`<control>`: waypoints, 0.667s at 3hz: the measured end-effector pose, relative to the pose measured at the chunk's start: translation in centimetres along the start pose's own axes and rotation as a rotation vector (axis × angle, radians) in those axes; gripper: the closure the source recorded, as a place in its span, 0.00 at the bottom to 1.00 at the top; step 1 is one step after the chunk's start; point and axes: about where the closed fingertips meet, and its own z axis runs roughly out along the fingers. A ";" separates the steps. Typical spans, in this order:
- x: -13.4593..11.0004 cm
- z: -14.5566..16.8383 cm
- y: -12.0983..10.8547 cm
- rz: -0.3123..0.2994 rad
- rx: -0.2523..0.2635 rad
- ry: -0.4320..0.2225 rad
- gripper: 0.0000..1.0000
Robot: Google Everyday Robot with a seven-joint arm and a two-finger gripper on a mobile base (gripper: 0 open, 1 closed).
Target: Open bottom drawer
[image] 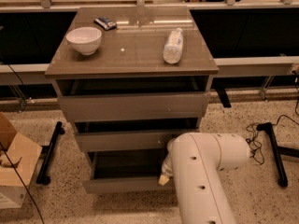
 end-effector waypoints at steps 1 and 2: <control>-0.1 0.4 0.5 -0.047 -0.019 0.028 0.06; 1.9 1.6 2.5 -0.059 -0.073 0.106 0.03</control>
Offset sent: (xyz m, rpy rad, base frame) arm -0.0431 -0.0074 -0.0181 -0.0979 0.1217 0.1471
